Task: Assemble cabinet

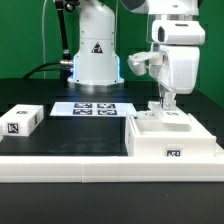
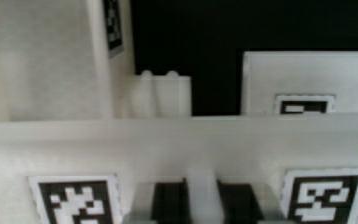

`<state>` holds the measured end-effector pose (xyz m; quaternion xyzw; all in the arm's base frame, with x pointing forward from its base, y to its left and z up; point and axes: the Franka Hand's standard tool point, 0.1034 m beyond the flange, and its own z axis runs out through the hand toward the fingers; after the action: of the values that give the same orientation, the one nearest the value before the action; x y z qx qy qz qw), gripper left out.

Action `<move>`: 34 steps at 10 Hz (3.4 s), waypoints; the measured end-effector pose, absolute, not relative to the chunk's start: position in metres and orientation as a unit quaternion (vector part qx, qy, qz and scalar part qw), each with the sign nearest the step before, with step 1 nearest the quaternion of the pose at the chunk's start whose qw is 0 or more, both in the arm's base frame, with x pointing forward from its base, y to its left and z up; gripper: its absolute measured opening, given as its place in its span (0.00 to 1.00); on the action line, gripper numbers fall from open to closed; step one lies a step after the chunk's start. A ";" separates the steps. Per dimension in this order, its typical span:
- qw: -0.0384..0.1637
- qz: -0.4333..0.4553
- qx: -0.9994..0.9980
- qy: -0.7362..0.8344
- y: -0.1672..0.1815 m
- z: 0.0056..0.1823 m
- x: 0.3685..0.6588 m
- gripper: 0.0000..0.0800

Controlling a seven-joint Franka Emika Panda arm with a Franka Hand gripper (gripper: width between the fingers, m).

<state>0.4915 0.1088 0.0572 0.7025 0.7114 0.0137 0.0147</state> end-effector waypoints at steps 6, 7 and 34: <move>0.016 0.014 0.705 0.709 0.109 0.058 0.505 0.09; 0.016 0.013 0.706 0.708 0.109 0.058 0.514 0.09; 0.025 0.005 0.725 0.689 0.098 0.087 0.495 1.00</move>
Offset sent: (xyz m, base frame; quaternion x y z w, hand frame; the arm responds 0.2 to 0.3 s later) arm 0.0000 0.0000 0.0000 0.0000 0.0000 0.0000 1.0000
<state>0.4945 0.0978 0.0866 0.7246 0.6887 0.0054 0.0250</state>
